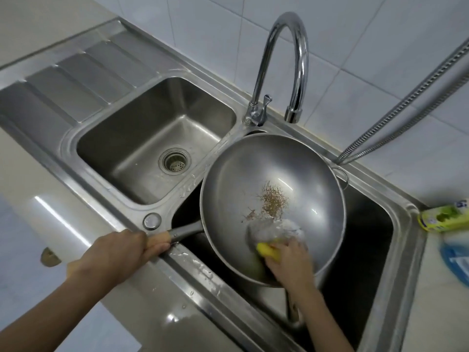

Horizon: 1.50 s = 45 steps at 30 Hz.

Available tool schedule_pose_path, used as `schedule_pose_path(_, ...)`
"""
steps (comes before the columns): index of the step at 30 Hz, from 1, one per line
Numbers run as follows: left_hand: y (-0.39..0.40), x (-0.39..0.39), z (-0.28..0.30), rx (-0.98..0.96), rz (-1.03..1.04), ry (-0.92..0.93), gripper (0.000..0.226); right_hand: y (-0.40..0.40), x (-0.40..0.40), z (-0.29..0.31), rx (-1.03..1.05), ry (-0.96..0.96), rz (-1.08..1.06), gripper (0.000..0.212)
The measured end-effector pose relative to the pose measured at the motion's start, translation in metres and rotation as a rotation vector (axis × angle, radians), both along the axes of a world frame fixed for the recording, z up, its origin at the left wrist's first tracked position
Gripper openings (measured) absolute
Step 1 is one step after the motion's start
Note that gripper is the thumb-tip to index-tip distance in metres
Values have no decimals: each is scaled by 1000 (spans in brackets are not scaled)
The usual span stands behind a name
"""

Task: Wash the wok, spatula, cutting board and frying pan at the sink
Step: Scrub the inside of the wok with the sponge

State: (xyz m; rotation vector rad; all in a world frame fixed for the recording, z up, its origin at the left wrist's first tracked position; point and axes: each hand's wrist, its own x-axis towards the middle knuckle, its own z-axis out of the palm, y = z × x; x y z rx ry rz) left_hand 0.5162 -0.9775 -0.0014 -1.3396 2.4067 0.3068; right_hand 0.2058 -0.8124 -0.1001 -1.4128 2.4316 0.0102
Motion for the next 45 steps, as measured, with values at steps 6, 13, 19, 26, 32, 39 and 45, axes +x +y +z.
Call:
schedule_pose_path(6,3,-2,0,-37,-15,-13,66,-31,-69,-4,-74,356,11,39)
schedule_pose_path(13,3,-1,0,-19,0,-5,60,-113,-23,-16,-326,-397,-266,46)
schedule_pose_path(19,0,0,-3,-12,-9,-16,66,-98,41,1,-233,-730,-88,45)
schedule_pose_path(26,1,2,-4,-24,-20,5,71,-44,-54,-6,-92,128,-65,41)
schedule_pose_path(32,1,-1,-1,4,-13,4,55,-116,-122,27,-307,326,-45,41)
schedule_pose_path(39,-2,2,-4,-10,8,35,58,-200,-34,30,-548,-482,-245,41)
schedule_pose_path(45,-2,3,-9,-35,-2,31,59,-132,29,-2,-352,-560,102,44)
